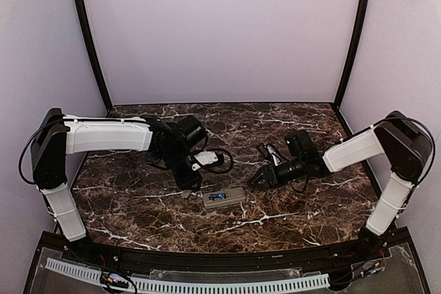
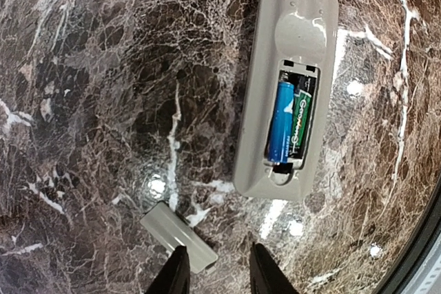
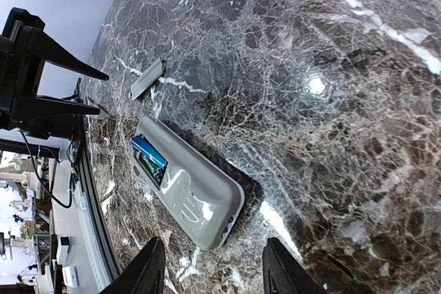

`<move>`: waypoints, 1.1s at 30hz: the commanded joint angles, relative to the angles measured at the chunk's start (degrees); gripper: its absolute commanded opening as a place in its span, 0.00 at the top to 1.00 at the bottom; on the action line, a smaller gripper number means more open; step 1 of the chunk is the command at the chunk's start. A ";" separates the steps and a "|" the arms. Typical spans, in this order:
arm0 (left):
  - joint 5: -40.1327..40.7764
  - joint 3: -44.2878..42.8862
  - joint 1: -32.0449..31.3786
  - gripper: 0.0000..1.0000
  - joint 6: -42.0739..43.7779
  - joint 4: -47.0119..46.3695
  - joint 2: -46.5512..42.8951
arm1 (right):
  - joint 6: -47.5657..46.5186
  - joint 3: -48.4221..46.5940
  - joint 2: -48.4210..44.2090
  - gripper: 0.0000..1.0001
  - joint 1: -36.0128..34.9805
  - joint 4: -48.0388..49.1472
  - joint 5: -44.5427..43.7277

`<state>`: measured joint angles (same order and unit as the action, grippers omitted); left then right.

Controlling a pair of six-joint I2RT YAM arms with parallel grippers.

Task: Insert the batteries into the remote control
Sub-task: Hold the remote control without the battery cover at the center of the board.

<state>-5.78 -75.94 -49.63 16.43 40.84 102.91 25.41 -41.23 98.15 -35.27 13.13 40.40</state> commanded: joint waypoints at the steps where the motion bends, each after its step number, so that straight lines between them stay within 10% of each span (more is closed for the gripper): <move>1: -2.82 3.40 -0.02 0.71 -0.67 -7.66 -2.54 | 0.00 -3.05 2.68 0.53 -2.67 -2.80 -2.96; 33: -5.43 9.31 0.11 0.79 -2.44 -13.46 -2.52 | -5.27 -15.19 13.17 0.58 -7.10 -9.45 -1.56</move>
<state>-10.09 -68.07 -49.65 15.09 27.68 102.94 22.28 -53.84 109.16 -41.45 5.93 37.93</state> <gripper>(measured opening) 0.215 0.420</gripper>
